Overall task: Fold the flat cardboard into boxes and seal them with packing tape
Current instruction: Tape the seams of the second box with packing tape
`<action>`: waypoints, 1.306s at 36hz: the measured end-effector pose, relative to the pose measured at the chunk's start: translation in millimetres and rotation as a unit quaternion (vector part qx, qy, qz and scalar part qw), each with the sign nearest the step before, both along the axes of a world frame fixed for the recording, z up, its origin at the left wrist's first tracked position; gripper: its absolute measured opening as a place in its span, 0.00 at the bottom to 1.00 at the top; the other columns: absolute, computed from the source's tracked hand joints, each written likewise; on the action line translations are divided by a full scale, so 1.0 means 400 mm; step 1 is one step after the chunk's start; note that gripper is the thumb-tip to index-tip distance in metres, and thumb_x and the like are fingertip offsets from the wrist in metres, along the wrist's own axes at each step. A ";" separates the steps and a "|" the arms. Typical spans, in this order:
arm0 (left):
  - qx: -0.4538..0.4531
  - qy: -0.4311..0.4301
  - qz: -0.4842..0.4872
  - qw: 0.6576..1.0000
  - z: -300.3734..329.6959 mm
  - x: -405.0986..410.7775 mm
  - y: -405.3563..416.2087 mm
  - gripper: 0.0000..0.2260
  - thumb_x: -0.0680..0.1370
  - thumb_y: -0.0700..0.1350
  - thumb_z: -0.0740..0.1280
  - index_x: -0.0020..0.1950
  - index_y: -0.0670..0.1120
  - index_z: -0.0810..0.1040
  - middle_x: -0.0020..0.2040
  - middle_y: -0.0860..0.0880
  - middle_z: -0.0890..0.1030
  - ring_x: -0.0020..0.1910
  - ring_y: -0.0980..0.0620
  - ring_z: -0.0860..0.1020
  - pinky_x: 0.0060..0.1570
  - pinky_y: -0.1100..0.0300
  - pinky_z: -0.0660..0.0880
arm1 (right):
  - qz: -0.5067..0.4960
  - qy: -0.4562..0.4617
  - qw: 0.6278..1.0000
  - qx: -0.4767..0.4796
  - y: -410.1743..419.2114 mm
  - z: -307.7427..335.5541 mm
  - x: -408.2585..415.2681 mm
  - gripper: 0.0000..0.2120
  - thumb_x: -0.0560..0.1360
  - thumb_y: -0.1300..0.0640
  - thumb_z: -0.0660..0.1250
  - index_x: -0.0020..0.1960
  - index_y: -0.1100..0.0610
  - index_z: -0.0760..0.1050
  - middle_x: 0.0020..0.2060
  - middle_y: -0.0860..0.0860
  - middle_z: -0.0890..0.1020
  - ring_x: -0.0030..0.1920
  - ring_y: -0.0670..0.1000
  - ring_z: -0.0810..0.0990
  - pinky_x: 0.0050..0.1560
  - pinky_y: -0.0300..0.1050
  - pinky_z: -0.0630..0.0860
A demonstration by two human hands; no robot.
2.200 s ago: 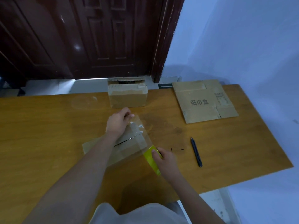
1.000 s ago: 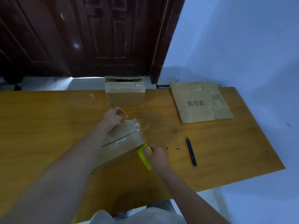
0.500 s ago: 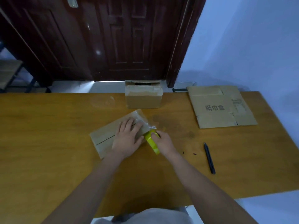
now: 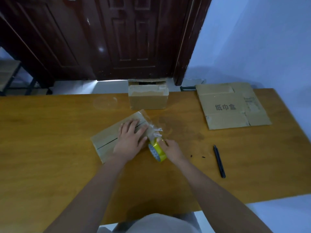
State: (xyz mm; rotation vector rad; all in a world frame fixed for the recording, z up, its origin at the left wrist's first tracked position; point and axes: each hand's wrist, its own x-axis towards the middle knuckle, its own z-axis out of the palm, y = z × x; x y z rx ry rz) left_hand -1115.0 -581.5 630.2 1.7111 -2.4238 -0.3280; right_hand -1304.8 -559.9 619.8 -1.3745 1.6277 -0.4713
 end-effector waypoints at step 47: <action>-0.131 -0.008 0.000 0.991 0.010 -0.057 0.017 0.16 0.72 0.37 0.66 0.60 0.44 0.78 0.56 0.45 0.78 0.57 0.43 0.74 0.59 0.51 0.62 | -0.010 0.012 0.994 0.110 0.112 -0.082 -0.076 0.26 0.75 0.36 0.59 0.29 0.54 0.63 0.26 0.50 0.66 0.29 0.49 0.66 0.32 0.45 0.60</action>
